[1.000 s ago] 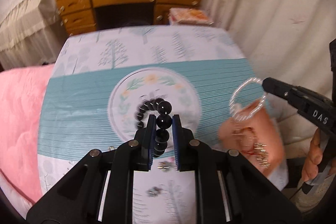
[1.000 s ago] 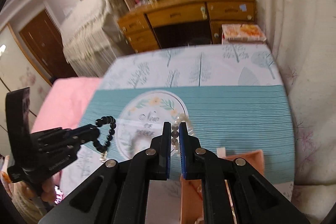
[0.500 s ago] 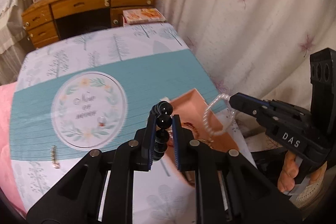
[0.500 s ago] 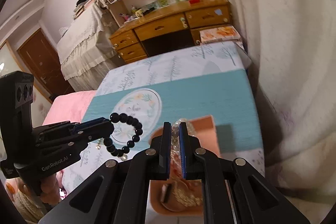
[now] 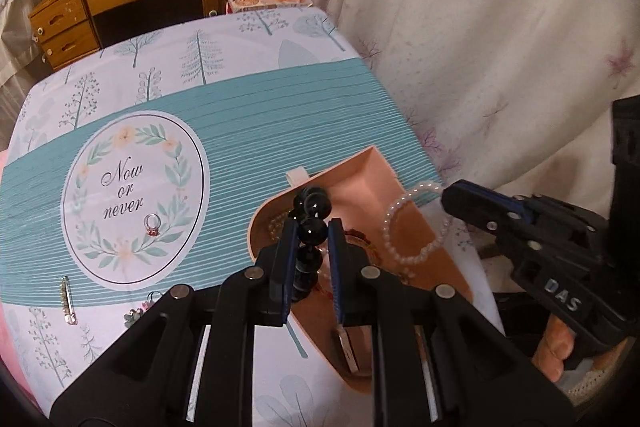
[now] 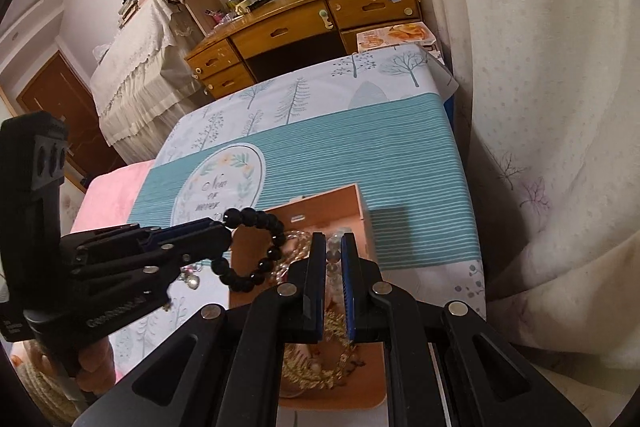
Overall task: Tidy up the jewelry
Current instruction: 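Lower the black bead bracelet into the box while the right tool releases the pearl bracelet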
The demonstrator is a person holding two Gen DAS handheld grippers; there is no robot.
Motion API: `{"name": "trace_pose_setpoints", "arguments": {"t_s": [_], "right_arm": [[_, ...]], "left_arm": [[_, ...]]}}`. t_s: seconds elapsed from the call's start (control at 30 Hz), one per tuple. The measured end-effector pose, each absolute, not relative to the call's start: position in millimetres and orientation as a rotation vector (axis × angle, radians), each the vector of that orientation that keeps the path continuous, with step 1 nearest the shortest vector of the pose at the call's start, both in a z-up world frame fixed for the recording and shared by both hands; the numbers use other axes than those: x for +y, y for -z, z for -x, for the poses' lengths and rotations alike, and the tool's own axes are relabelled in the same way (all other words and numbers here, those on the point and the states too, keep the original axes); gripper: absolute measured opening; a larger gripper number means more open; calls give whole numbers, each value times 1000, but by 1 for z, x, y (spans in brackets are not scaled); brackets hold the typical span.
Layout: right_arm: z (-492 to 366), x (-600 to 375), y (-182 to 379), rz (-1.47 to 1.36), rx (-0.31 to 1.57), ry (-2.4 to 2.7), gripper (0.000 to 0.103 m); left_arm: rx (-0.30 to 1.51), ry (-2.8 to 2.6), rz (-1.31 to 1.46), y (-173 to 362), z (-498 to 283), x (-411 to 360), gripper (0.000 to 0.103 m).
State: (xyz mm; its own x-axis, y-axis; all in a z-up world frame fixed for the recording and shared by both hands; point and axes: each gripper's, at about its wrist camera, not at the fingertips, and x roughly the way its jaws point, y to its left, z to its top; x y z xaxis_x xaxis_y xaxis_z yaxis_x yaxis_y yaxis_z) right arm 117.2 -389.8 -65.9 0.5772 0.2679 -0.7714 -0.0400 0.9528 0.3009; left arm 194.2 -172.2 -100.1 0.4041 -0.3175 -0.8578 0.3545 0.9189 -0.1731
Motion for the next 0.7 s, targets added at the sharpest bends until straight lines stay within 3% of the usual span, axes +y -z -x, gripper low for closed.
{"name": "trace_pose_setpoints", "arguments": {"t_s": [0.6,0.7], "right_arm": [[-156,-348,73,-204,924,-175,8],[-158,-340,77,-191,942,-191,8]], "left_arm": [[1090,543,23,108,-176,-173,14],[1076,532,36,105,-168,-160,21]]}}
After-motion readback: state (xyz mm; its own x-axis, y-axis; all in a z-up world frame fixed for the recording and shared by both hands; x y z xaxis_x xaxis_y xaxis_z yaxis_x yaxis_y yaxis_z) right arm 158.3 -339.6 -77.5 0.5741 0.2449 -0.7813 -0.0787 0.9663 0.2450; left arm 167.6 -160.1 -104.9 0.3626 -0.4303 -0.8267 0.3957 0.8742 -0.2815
